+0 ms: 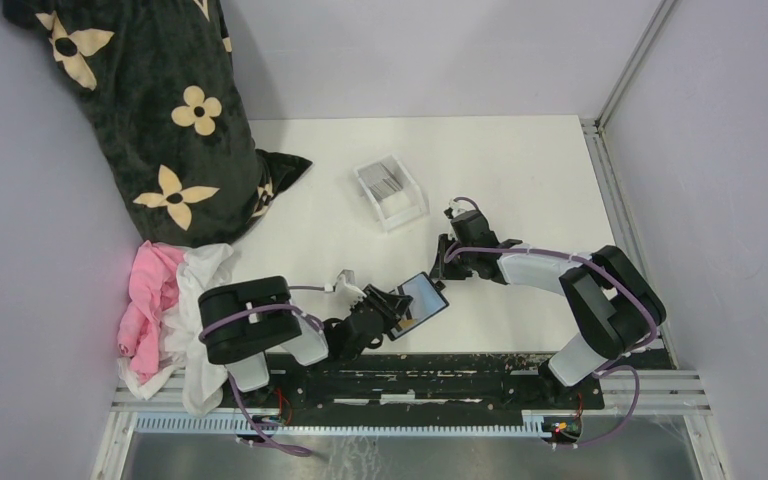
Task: Put the credit cards into the card holder
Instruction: Insert the credit card into the card holder.
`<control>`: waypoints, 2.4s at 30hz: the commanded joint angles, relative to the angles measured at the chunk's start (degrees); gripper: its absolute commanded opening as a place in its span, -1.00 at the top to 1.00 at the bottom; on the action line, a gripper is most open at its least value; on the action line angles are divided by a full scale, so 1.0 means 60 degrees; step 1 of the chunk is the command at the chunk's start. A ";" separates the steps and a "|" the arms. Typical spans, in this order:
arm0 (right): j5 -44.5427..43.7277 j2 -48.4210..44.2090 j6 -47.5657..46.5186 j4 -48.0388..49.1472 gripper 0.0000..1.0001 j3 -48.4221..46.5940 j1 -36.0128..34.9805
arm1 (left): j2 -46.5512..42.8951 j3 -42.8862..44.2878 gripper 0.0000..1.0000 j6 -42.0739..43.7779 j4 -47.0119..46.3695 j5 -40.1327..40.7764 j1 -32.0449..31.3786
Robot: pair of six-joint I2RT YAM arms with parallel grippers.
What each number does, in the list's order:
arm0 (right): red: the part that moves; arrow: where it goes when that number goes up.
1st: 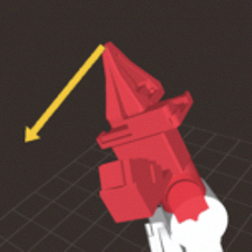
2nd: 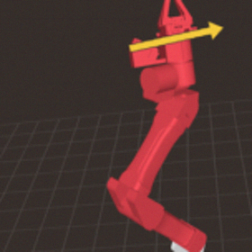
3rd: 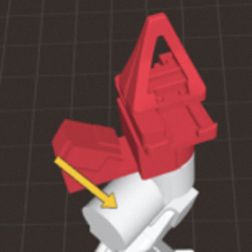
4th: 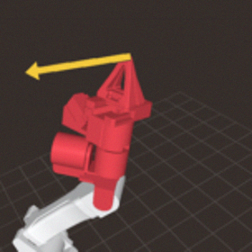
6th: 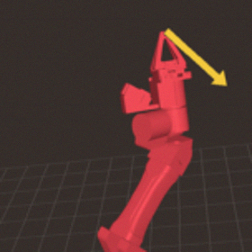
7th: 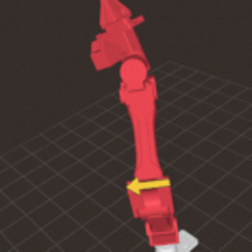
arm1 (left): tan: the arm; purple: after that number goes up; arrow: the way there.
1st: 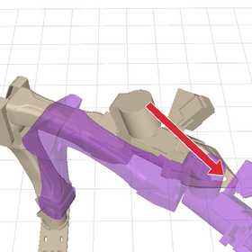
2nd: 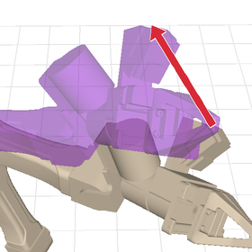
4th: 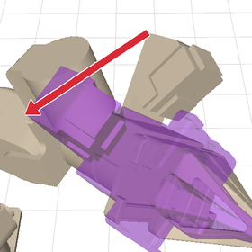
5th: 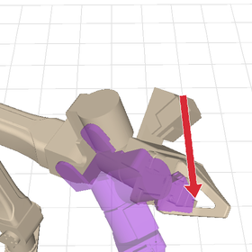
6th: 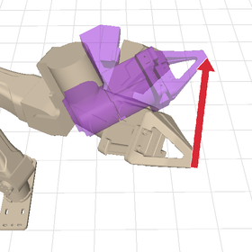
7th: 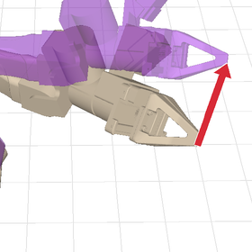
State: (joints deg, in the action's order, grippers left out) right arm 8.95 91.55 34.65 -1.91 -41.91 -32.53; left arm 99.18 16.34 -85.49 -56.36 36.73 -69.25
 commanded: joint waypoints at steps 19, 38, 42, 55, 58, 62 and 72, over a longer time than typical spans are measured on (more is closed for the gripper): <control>-0.0272 -0.0425 -0.0269 -0.0264 0.45 -0.0286 -0.0173 | -0.2170 0.0609 -0.15 0.1443 0.4778 0.0398 -0.0406; -0.1777 -0.0958 -0.0720 -0.2402 -0.10 -0.1872 -0.2561 | -0.1833 -0.0523 -0.17 0.1858 0.2417 0.0125 -0.0574; -0.2179 -0.0422 -0.0771 -0.2877 -0.12 -0.2538 -0.3155 | -0.1881 -0.0762 -0.17 0.1964 0.1998 0.0021 -0.0580; -0.2350 0.1092 -0.0534 -0.3318 0.23 -0.4079 -0.4244 | -0.1572 -0.1156 -0.11 0.2287 0.0788 -0.0544 -0.0591; -0.2352 0.1408 -0.0457 -0.3390 0.35 -0.4379 -0.4459 | -0.1547 -0.1177 -0.09 0.2273 0.0738 -0.0585 -0.0587; -0.2430 0.1728 -0.0350 -0.3541 0.51 -0.4623 -0.4698 | -0.1556 -0.1222 -0.08 0.2230 0.0721 -0.0585 -0.0603; -0.2545 0.2268 -0.0151 -0.3829 0.81 -0.4562 -0.4903 | -0.1494 -0.1320 0.01 0.2051 0.0663 -0.0585 -0.0687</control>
State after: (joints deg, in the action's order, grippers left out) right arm -6.31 103.77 32.29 -24.03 -68.38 -60.27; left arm 89.10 9.28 -75.31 -54.24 33.36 -72.88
